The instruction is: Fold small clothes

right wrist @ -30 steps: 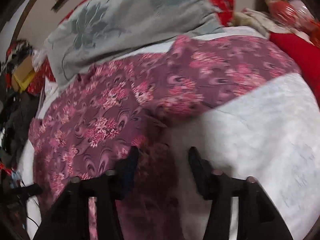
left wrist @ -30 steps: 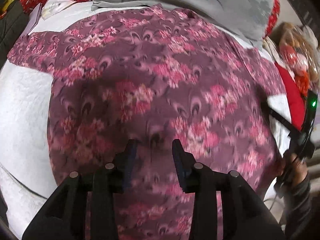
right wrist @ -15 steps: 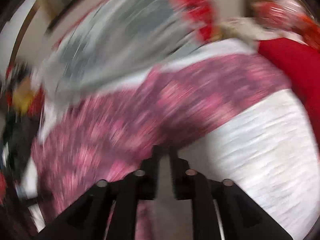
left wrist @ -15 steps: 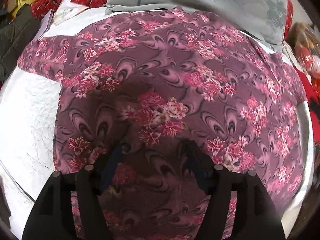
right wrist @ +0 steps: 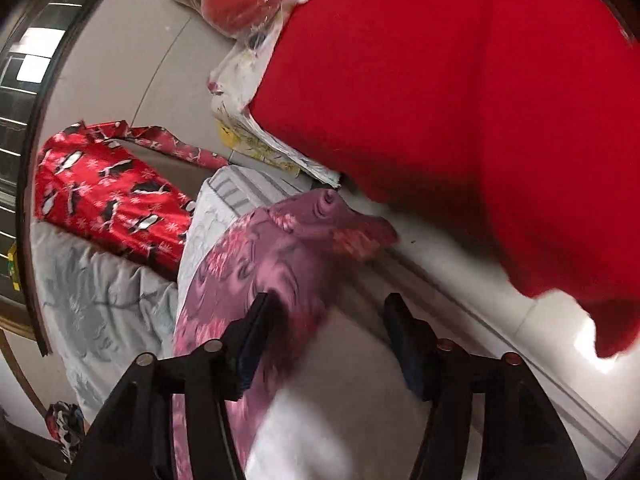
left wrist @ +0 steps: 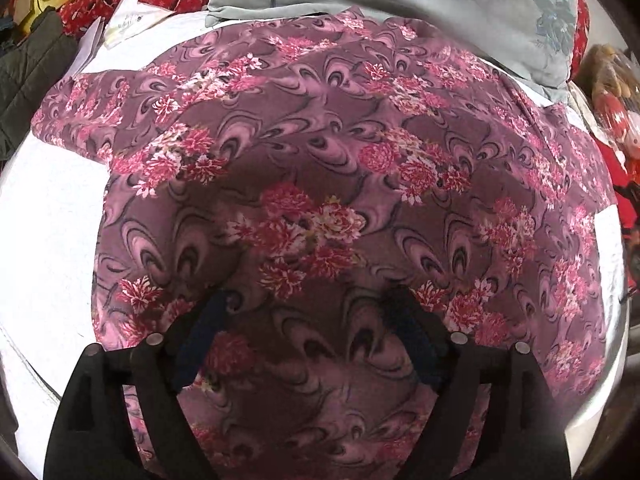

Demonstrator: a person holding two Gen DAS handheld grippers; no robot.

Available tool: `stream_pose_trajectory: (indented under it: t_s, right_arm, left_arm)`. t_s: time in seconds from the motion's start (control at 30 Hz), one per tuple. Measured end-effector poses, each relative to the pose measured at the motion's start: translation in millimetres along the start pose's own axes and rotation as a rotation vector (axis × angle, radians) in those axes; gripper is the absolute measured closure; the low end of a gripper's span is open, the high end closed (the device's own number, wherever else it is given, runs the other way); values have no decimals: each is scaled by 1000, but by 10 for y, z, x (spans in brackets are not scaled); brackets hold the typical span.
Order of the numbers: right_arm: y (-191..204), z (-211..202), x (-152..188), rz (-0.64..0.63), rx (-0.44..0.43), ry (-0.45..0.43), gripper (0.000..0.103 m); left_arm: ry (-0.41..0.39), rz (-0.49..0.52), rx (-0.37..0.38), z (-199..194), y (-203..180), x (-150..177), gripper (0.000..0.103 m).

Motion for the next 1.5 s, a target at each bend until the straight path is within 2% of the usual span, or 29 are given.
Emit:
stream_pose_trajectory:
  t_s: [0.1,0.13,0.17,0.2,0.4,0.47,0.57,0.63,0.67,0.83,0.93,1.03,1.3,1.5]
  right_arm:
    - [41,120,-119,66,-69,-21,38]
    - [74,103,-163,76,-96,-34,47]
    - [119,53,-211,71,-121,-60,77]
    - [176,-37,-269,54,-136,-85,91]
    - [582,-745,-616,-112,-180,-283,95]
    - [545,-802,-708,-153,-82,-316,97]
    - [277,-587,-648,-197,150,-236,97]
    - [285,-633,-581,-195,134,-255,97]
    - [341,-683,-549,-196,116,-272,97]
    - [789,-768,-356,-305,91,-277,97]
    - [1101,-802,-103,-359,46,-259,97]
    - [1462,-662,256,-406,2,-206,97]
    - [2218,-198,1586,-538,-88,-21,97]
    - [2702,83,2687,-654,-161,117,97]
  left_arm:
    - [12,-28,25,-20,1,-55,20]
    - [11,-37,41,-38,-11,-83,20]
    - [7,-44,65,-69,-35,-133,20]
    - [-7,-51,94,-119,-84,-219,20]
    - [-142,-44,175,-329,-373,-823,20]
    - [-154,-65,184,-238,-418,-981,20]
    - [-88,-100,144,111,-414,-1047,20]
    - [-44,-106,107,308,-389,-1052,20]
    - [-63,-107,107,290,-390,-1087,20]
    - [-112,-157,238,144,-364,-1234,20]
    - [-128,-216,283,136,-226,-1296,20]
    - [-142,-241,319,124,-89,-1247,20]
    - [-159,-223,290,197,147,-1293,20]
    - [-144,-254,359,199,292,-1352,20]
Point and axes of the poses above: each gripper's, at about its wrist camera, not at the fingertips, and z roughly the way its jaws point, y to its left, x to its underside, the point moved 10 cm from there along z, roughly the way its jaws point, and after that the axes turned 1 degree about z, right-handed, at the moved point
